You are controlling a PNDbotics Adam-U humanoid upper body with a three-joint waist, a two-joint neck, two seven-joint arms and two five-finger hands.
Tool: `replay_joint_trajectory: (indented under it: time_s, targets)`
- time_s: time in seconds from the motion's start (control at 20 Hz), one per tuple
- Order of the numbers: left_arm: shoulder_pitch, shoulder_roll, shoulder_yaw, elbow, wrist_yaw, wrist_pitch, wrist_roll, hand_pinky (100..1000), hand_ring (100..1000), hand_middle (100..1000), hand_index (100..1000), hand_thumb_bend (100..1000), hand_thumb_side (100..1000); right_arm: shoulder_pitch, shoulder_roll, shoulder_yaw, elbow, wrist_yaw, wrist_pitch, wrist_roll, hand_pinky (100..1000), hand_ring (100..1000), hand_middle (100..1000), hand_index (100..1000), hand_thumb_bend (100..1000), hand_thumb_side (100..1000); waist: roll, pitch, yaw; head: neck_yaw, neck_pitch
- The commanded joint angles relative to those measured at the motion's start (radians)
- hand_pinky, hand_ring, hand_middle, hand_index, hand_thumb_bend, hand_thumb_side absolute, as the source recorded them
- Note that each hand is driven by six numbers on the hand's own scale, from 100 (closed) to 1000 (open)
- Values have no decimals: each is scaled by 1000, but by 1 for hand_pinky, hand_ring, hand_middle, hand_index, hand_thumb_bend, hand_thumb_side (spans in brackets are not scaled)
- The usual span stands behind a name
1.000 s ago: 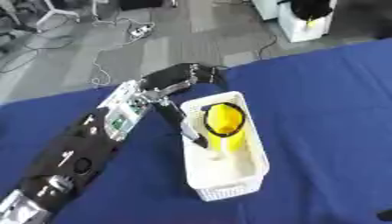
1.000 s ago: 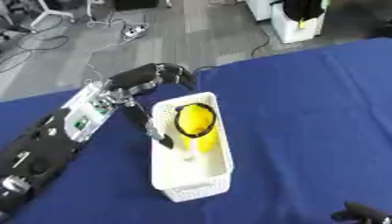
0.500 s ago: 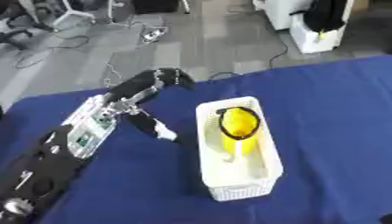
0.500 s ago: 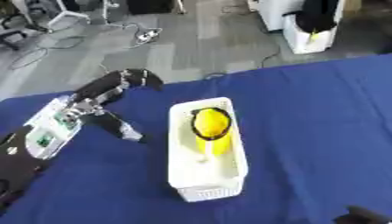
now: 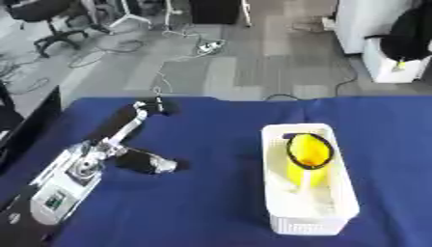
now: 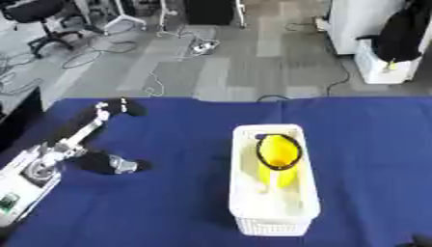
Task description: Pick up objects on the table and place them in the box.
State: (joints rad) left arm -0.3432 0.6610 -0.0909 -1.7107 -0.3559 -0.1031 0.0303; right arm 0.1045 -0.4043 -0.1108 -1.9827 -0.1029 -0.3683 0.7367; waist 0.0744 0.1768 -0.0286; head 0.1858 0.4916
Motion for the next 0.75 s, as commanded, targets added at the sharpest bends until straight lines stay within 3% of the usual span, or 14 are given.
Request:
replay_joint_trajectory:
  time_s: [0.05,0.2,0.4,0.45,0.55,0.75]
  targets:
    - [33,-46,39,-111,8,50,11,823,764,752,819,608,501,6,-17,-15,-17,-16,-35,-1,596,698,845,1000,949,459,-8,-18,7,1,-14]
    - [79,-120,57,-187,-5,108,-13,817,764,750,818,589,517,11,-8,-20,-17,-32,-15,-39,591,689,838,1000,945,462,-12,-23,14,-5,-13]
    - [158,-221,78,-271,-25,159,-41,799,756,743,819,544,545,18,23,-27,-17,-36,6,-63,587,685,831,1000,941,465,-24,-31,16,-7,-43]
    - [177,-243,77,-280,-24,163,-42,787,752,737,822,557,541,20,30,-28,-17,-36,9,-65,586,683,826,1000,951,467,-27,-33,15,-7,-51]
    - [213,-300,74,-287,-17,162,-43,771,745,731,822,502,582,26,43,-29,-17,-37,13,-66,586,682,821,1000,939,468,-32,-38,13,-10,-60]
    - [236,-383,63,-289,7,154,-24,759,739,725,820,492,582,35,64,-28,-17,-31,22,-58,587,682,818,1000,939,470,-41,-48,12,-12,-57]
